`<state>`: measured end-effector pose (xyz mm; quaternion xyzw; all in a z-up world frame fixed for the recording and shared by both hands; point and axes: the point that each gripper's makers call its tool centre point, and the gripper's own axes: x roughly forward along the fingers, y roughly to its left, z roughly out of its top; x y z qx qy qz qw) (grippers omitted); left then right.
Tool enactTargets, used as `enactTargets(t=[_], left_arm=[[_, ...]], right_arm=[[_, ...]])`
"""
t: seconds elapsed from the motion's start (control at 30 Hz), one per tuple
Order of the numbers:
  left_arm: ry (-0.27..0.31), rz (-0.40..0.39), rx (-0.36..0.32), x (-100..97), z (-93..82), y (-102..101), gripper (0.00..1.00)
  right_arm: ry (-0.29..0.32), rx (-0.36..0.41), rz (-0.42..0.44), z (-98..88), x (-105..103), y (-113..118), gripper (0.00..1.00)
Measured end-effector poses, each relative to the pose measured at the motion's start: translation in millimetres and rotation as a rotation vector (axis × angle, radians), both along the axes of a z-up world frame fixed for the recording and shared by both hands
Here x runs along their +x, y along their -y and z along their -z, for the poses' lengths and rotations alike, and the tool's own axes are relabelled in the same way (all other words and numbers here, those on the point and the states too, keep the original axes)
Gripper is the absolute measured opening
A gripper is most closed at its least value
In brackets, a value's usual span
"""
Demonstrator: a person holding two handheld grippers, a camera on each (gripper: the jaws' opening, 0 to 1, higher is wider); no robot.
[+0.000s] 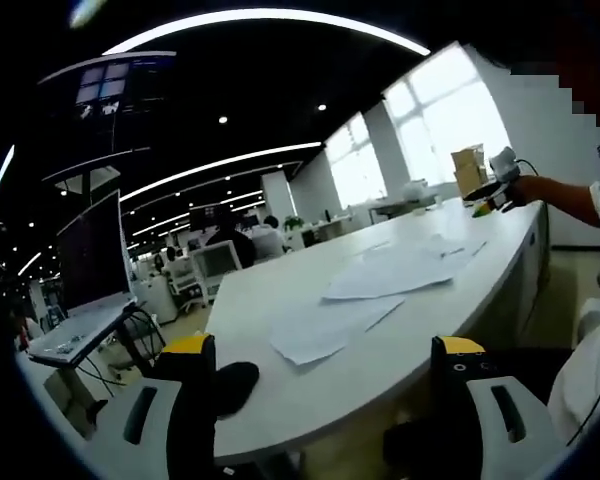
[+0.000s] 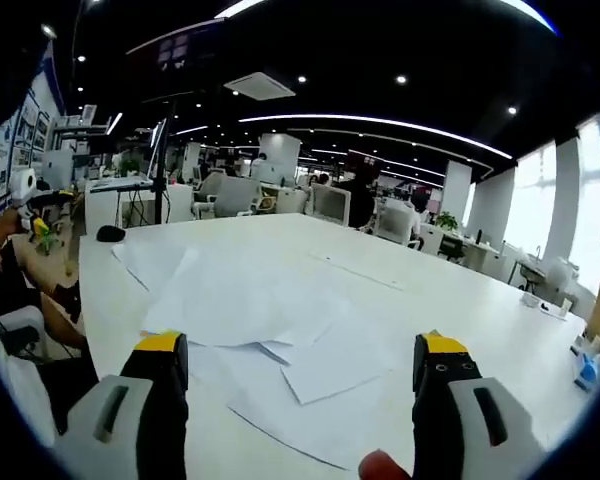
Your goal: Organize the stack of printing papers by aligning and flattening the scattered papers on the table
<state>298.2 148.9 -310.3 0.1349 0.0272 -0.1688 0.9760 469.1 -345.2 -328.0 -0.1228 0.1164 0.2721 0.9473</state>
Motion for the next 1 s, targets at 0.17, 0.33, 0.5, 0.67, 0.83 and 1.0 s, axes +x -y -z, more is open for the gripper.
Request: enactTargets(t=[0.17,0.33,0.5,0.67,0.83,1.0], left_arm=[[0.001,0.012,0.006,2.6,0.0,6.6,0.91],[-0.009,0.015,0.019,0.6,4.9,9.1,0.91],[-0.021,0.004,0.009,-2.8,12.6,4.6,0.91],[-0.025,0.002,0.000,-1.4,18.7,1.8,0.91],[-0.026,-0.003,-0.015,-0.1,19.1,-4.9,0.91],[-0.021,-0.011,-0.011,-0.4,18.2,-8.9,0.91]], right_arm=[[-0.018,-0.001,-0.012,9.3,3.4,-5.1,0.88],[-0.031,-0.006,-0.023,14.3,7.0,-10.3,0.88],[-0.038,-0.006,-0.039,17.7,8.1,-21.9,0.88],[-0.045,-0.021,-0.053,21.0,12.9,-31.2,0.88],[-0.065,-0.033,-0.066,25.9,17.3,-40.8,0.88],[-0.076,-0.050,-0.069,27.6,17.6,-45.6,0.88]])
